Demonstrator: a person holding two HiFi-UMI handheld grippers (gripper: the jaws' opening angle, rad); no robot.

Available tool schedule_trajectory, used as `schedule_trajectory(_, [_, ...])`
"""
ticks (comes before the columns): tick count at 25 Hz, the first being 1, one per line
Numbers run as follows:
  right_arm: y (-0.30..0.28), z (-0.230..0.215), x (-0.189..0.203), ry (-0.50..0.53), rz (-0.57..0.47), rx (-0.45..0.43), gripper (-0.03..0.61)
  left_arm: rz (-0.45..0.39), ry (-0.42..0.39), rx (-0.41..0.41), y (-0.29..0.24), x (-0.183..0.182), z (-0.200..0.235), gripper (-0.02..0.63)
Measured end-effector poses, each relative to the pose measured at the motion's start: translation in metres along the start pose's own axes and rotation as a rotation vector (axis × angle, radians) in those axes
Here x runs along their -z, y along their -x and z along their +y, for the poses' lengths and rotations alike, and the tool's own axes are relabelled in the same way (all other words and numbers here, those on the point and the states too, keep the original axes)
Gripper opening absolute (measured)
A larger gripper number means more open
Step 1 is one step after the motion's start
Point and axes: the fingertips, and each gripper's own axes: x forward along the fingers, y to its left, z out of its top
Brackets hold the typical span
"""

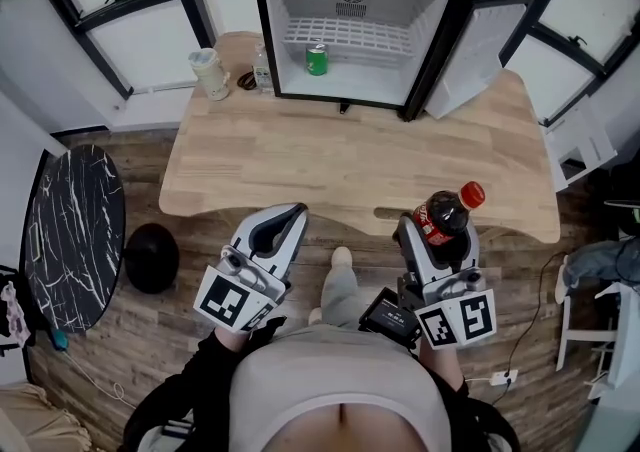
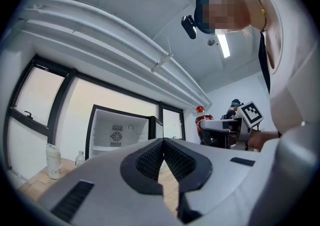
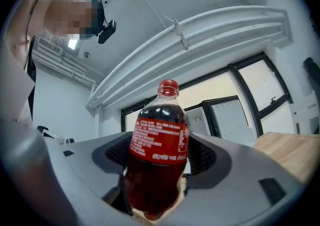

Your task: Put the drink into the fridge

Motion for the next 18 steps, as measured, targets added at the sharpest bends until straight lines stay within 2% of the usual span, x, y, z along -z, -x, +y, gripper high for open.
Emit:
schedule_trajectory(7, [-0.041,-0.024,0.006,-0.008,-0.003,-0.015,0.341,-0.005,-0.009,-0.015,-0.032,0.005,0.029,0.005])
schedule_trajectory(18, [-0.139,-0.088,0.004,-0.006,0.0,-0.052,0.341,-0.022,-0.006,-0.053,-0.13,0.01,0.096,0.005])
